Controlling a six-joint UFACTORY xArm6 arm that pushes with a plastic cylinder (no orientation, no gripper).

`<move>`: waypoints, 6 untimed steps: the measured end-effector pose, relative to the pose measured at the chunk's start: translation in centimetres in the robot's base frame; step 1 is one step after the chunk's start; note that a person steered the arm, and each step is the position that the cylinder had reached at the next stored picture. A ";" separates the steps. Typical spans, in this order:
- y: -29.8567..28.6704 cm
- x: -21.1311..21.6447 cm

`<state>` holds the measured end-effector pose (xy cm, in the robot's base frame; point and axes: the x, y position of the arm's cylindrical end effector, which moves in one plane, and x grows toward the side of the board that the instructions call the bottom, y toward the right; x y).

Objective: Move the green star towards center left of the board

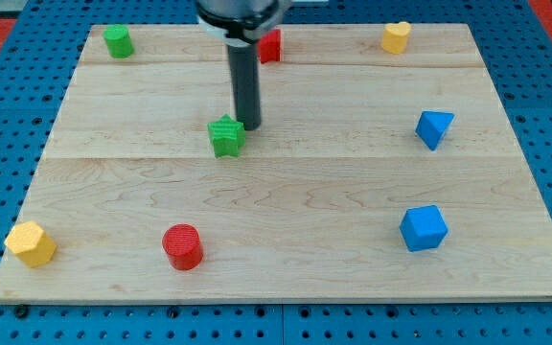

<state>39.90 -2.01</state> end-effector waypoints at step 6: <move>-16.1 -1.6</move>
